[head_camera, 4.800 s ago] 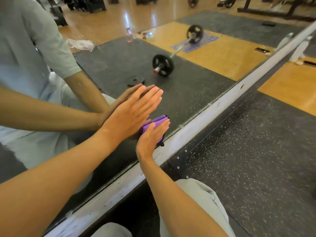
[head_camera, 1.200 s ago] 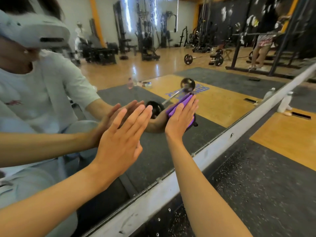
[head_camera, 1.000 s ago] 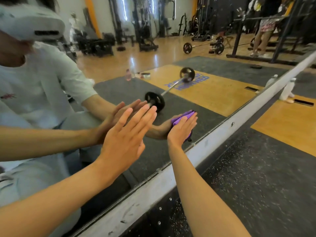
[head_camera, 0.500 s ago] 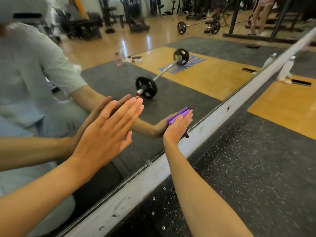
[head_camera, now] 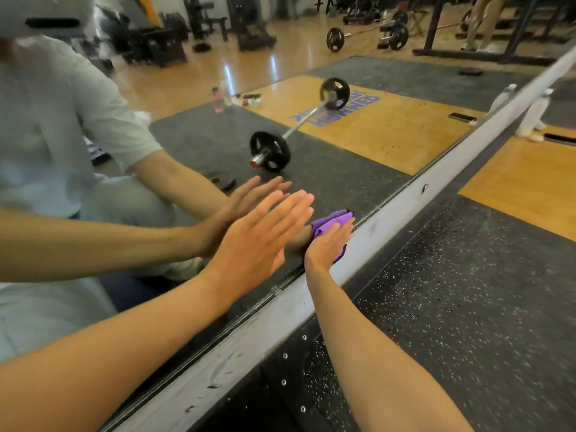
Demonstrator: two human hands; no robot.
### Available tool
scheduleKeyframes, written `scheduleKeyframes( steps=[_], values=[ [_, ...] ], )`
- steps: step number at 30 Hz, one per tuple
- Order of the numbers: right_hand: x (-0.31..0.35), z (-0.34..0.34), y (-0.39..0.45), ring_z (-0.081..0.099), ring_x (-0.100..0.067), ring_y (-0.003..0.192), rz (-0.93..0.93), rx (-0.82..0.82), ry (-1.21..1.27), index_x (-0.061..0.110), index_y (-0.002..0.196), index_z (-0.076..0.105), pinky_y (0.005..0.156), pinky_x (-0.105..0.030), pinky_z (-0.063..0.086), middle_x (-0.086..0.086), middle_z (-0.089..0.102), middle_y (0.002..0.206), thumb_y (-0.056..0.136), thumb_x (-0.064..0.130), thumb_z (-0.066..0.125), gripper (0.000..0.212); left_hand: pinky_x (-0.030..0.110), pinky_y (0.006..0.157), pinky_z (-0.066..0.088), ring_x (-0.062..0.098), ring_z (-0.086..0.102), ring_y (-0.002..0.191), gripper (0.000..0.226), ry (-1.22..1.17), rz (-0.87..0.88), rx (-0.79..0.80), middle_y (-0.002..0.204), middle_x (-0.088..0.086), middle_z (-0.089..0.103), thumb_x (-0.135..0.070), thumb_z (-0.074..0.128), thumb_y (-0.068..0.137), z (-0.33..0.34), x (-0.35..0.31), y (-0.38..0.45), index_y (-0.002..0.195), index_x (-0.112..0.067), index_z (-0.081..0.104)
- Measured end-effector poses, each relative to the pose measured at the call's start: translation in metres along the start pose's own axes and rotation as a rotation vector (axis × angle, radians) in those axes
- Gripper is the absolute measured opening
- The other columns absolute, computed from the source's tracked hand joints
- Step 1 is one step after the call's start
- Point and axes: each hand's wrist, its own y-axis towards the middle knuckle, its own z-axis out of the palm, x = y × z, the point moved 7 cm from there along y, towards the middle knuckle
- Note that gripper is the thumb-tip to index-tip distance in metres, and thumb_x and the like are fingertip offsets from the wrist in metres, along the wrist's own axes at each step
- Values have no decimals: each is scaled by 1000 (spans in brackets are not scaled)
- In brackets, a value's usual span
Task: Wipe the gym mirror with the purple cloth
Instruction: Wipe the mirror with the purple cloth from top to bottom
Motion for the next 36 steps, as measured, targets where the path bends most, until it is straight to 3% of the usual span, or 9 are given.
scheduleKeyframes(
  steps=[5, 8, 18, 22, 26, 30, 34, 36],
  values=[
    [7, -2, 19, -2, -20, 161, 21, -35, 17, 20, 167, 4, 129, -39, 4, 0, 4, 175, 115, 33, 16, 54, 49, 131, 12, 30, 11, 162, 77, 61, 47, 48, 175, 19, 3, -42, 23, 105, 19, -5, 4, 166, -1, 4],
    [17, -3, 31, -4, -20, 161, 13, -64, 40, 22, 166, 5, 129, -41, 2, 1, 3, 175, 115, 34, 16, 54, 51, 130, 11, 30, 12, 162, 77, 51, 39, 31, 175, 19, 4, -44, 21, 105, 20, -8, 4, 166, 0, 3],
    [139, 8, 22, -4, -21, 161, -411, -34, 108, 13, 166, 10, 121, -22, -5, -5, 3, 175, 108, 40, 21, 64, 52, 130, 11, 32, 11, 162, 78, 96, 56, -5, 175, 20, 4, -46, 19, 105, 21, -12, 4, 166, 2, 3],
    [173, 10, 4, -6, -21, 161, -523, 28, 85, 13, 165, 7, 124, -23, -6, -6, 0, 175, 105, 41, 23, 68, 57, 129, -2, 34, 7, 162, 85, 57, 38, 15, 175, 21, 1, -51, 27, 105, 17, -5, 5, 165, 3, 1],
    [184, 11, -8, -9, -15, 160, -561, 49, 77, 27, 162, 0, 126, -31, -5, 4, -4, 174, 107, 43, 19, 61, 60, 123, -24, 37, 0, 162, 98, -22, 2, 115, 174, 22, -7, -54, 45, 101, 12, 4, -6, 165, 2, -2],
    [182, 9, -5, -6, -13, 160, -513, 37, 149, 32, 162, 4, 128, -32, -2, 13, 0, 172, 106, 44, 14, 58, 53, 130, -10, 34, 1, 162, 91, -135, -154, 73, 175, 17, 0, -40, 56, 91, -7, 46, -29, 167, -5, 18],
    [193, 7, -12, -5, -22, 161, -424, 6, 74, 19, 166, 10, 127, -37, 0, 0, 3, 175, 101, 43, 12, 69, 50, 130, 5, 28, 19, 161, 84, -181, -244, -7, 174, 12, 18, -28, 61, 87, -28, 100, -40, 163, -9, 34],
    [216, 13, -30, -4, -24, 161, -515, 10, 24, 18, 166, 10, 127, -38, 1, -2, 3, 175, 103, 41, 13, 67, 50, 130, 6, 27, 18, 161, 81, -173, -282, -9, 175, 10, 17, -30, 59, 90, -34, 120, -41, 165, -12, 32]
  ],
)
